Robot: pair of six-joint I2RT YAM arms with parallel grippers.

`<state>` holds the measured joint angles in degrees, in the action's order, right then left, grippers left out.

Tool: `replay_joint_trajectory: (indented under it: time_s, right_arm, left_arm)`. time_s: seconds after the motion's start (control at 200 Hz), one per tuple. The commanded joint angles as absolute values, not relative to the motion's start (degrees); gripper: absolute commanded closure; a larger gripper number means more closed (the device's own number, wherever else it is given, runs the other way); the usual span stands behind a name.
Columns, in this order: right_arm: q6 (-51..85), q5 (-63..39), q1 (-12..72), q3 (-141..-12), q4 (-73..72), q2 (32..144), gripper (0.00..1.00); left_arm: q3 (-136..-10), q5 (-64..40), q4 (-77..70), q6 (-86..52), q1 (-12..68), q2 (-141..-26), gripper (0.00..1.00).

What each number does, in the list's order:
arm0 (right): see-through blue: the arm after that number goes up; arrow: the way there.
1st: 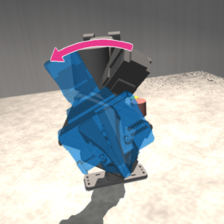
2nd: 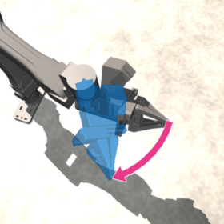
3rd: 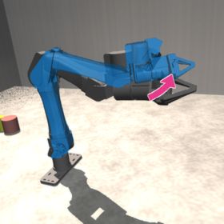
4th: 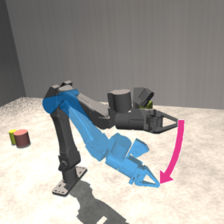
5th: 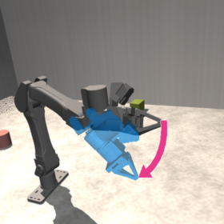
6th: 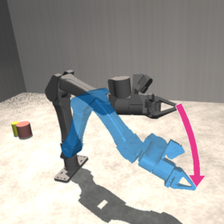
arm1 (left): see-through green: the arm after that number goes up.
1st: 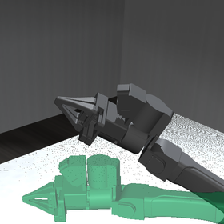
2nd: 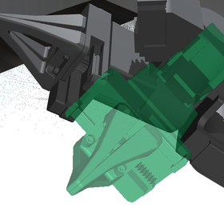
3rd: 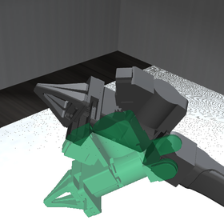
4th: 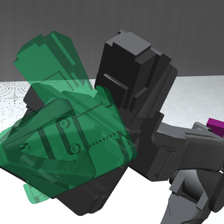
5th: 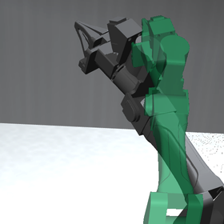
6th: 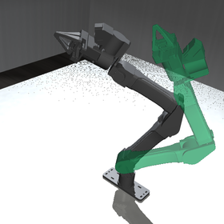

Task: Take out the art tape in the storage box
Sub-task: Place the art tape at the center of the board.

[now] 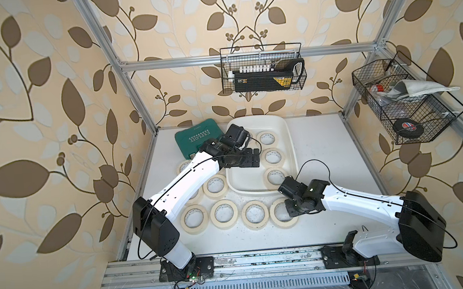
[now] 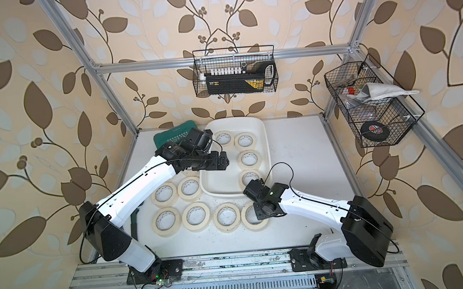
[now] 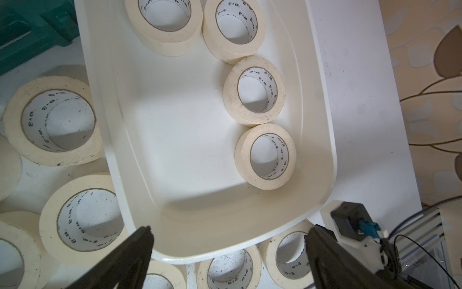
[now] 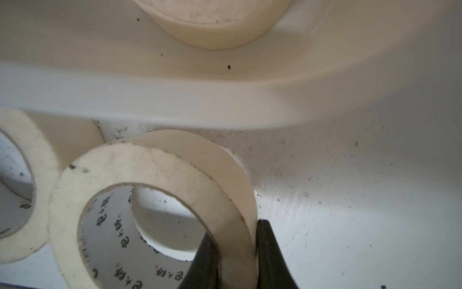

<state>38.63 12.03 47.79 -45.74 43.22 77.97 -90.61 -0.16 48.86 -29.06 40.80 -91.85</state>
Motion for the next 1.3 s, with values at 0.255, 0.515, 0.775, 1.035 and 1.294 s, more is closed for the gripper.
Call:
replay_joint_trajectory:
  time_s: [0.255, 0.515, 0.775, 1.035, 1.294]
  right_arm:
    - [41.3, 14.0, 47.3, -44.5, 38.8, 82.0, 0.97]
    - [41.0, 13.2, 45.7, -43.9, 38.6, 81.0, 0.69]
    - [39.4, 14.3, 44.2, -45.4, 43.8, 77.3, 0.56]
    - [38.3, 15.0, 44.1, -48.2, 51.7, 69.6, 0.51]
    - [37.3, 15.4, 43.0, -52.9, 58.0, 63.1, 0.47]
  left_arm:
    - [-90.7, -0.9, 49.7, -30.0, 39.9, -93.1, 0.01]
    - [-90.8, -1.7, 49.9, -30.8, 39.4, -94.7, 0.01]
    - [-91.7, -2.7, 49.4, -31.7, 39.2, -97.3, 0.02]
    - [-95.5, -3.2, 49.4, -33.8, 38.9, -102.8, 0.01]
    - [-99.9, -6.3, 49.4, -34.3, 38.9, -110.2, 0.03]
